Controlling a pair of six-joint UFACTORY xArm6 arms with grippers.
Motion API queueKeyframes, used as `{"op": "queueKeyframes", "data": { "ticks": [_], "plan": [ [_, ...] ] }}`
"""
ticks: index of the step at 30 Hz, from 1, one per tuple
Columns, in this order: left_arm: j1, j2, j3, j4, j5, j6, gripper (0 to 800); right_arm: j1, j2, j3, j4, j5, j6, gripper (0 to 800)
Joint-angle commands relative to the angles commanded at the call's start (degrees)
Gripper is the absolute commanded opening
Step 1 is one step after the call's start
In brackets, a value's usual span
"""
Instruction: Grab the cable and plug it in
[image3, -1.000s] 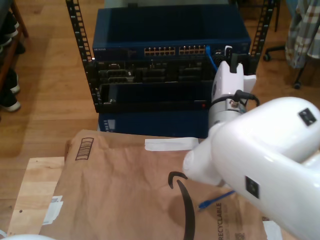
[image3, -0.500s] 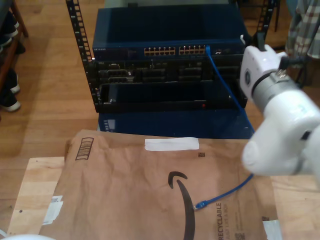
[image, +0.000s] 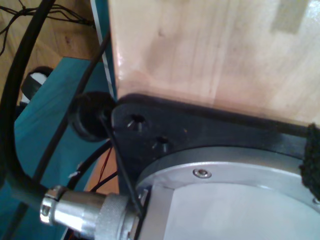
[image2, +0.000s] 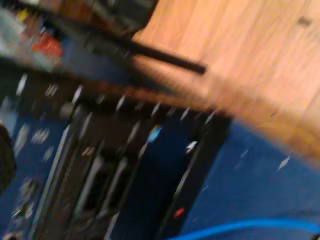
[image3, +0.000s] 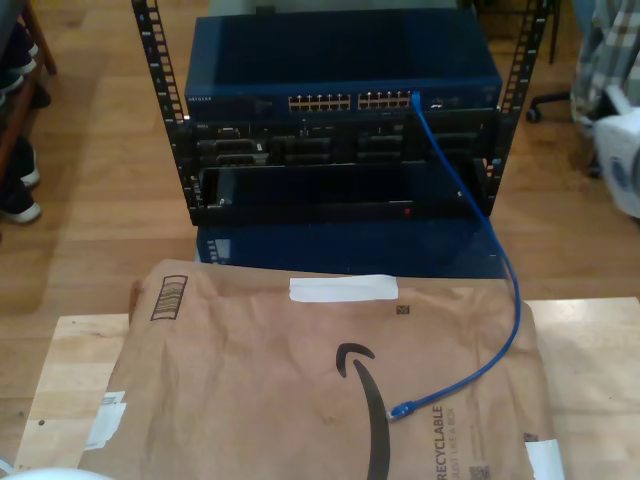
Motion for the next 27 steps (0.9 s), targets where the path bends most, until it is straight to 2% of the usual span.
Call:
{"op": "queueKeyframes", "data": {
  "ticks": [3, 8, 15, 18, 21, 27],
  "plan": [
    [0.0, 0.0, 0.0, 0.0, 0.0, 0.0, 800, -2.0, -5.2, 1.1, -0.7, 9.0, -2.6, 783],
    [0.0, 0.0, 0.0, 0.0, 0.0, 0.0, 800, -8.7, -13.2, 3.9, -0.4, 25.8, -12.4, 786],
    [0.0, 0.0, 0.0, 0.0, 0.0, 0.0, 800, -28.0, -27.1, 14.9, -0.4, 37.0, -30.9, 787],
    [0.0, 0.0, 0.0, 0.0, 0.0, 0.0, 800, -36.6, -27.9, 17.0, -0.1, 39.4, -38.5, 788],
    [0.0, 0.0, 0.0, 0.0, 0.0, 0.0, 800, -39.6, -28.6, 18.4, -0.3, 41.8, -43.8, 789],
    [0.0, 0.0, 0.0, 0.0, 0.0, 0.0, 800, -53.5, -28.2, 18.7, 0.9, 45.9, -55.6, 796]
  ]
}}
